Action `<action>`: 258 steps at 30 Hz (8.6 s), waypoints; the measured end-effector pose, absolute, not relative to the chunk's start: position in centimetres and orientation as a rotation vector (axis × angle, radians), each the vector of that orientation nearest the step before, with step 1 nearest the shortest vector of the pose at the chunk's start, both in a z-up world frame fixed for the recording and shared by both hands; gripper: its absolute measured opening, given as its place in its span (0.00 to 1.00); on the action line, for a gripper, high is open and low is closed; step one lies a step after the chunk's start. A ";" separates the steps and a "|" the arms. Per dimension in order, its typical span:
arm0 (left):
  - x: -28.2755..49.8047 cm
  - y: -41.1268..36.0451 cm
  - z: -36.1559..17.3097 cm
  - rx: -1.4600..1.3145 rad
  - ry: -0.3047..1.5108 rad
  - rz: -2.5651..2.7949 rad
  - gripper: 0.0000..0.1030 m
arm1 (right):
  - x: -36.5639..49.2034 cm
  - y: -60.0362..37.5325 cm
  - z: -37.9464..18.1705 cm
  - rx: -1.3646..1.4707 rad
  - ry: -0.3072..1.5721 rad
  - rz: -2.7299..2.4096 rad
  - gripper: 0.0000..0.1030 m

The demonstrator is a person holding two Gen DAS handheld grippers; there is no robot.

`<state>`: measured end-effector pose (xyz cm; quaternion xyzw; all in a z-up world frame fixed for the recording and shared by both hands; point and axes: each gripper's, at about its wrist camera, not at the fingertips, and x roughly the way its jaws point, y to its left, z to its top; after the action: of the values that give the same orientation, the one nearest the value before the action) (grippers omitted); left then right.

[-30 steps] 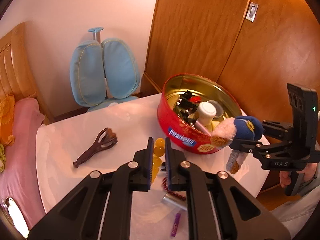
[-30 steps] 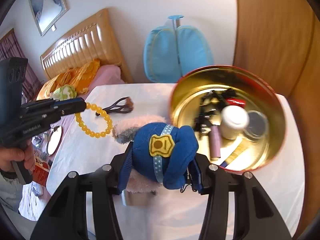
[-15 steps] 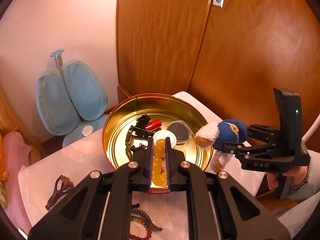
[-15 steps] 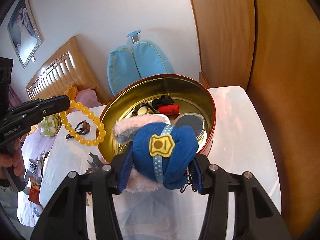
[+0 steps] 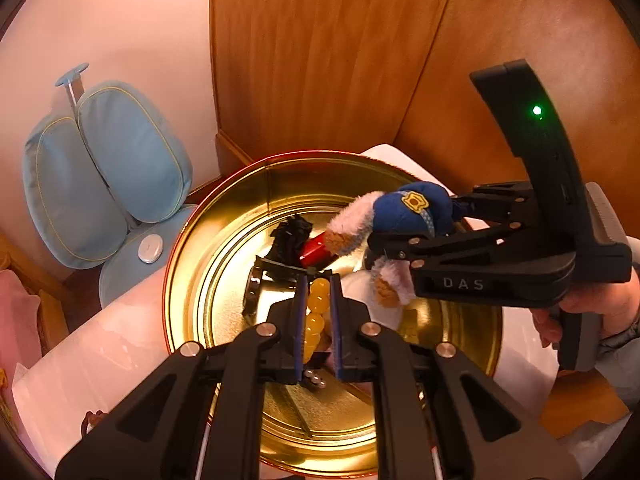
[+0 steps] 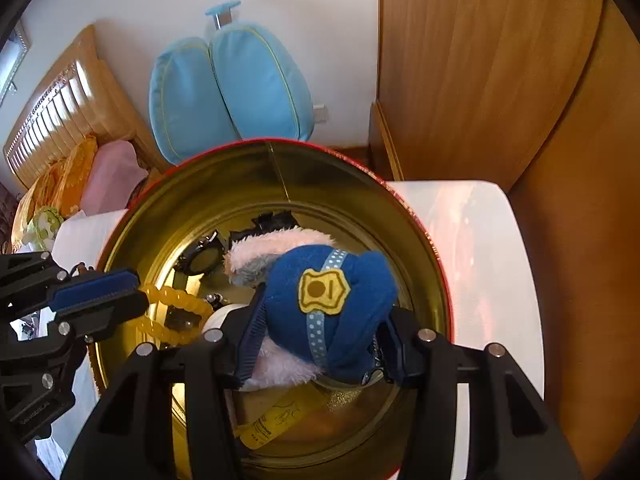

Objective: Organize jewelry
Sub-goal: 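Lower the amber bracelet and blue plush toy into the red tin, opening both tools, then grasp the black hair claw clip with the right tool while the left tool grasps the brown hair clip, then carry the black claw clip into the red tin and open the right tool, then carry the brown hair clip into the red tin and open the left tool, then move the right tool to the silver tube while the left tool approaches the purple lipstick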

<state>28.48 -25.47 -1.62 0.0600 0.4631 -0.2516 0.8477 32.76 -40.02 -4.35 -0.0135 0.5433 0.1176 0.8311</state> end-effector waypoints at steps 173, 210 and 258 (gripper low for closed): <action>8.4 -4.1 1.9 -0.092 0.857 -0.337 0.14 | 21.6 -35.4 3.2 0.038 0.907 0.147 0.92; 23.2 -30.2 -3.5 0.282 1.065 -0.789 0.62 | 7.4 -48.6 -1.4 0.328 0.956 -0.049 0.93; 5.9 -12.8 -9.3 0.376 0.980 -0.879 0.71 | 9.8 -29.7 -4.7 0.005 1.177 0.284 0.93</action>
<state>5.92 -12.84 -9.33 0.1736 0.4528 -0.4061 0.7746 9.76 -29.66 -4.72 0.0024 0.5533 0.1337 0.8222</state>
